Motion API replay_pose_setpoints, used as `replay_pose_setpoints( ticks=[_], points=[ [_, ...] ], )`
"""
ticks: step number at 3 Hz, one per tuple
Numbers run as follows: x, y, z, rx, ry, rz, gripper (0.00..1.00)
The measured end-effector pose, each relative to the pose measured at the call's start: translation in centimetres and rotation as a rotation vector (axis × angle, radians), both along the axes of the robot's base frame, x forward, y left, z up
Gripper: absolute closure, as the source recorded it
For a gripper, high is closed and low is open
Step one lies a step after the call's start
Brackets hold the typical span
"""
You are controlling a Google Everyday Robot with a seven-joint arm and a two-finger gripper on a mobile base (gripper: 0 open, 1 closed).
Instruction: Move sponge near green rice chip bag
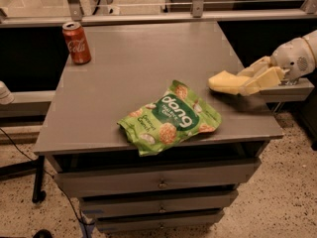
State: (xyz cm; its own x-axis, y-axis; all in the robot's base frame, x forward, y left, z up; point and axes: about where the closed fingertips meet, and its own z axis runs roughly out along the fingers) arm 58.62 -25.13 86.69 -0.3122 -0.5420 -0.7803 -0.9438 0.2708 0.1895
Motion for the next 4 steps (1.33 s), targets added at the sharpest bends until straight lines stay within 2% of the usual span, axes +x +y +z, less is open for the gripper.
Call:
replay_pose_setpoints(
  ticks=[2, 3, 4],
  points=[
    [-0.3, 0.8, -0.7, 0.010, 0.028, 0.033, 0.12],
    [-0.4, 1.4, -0.6, 0.018, 0.032, 0.052, 0.00],
    [-0.5, 2.1, -0.2, 0.026, 0.027, 0.070, 0.00]
  ],
)
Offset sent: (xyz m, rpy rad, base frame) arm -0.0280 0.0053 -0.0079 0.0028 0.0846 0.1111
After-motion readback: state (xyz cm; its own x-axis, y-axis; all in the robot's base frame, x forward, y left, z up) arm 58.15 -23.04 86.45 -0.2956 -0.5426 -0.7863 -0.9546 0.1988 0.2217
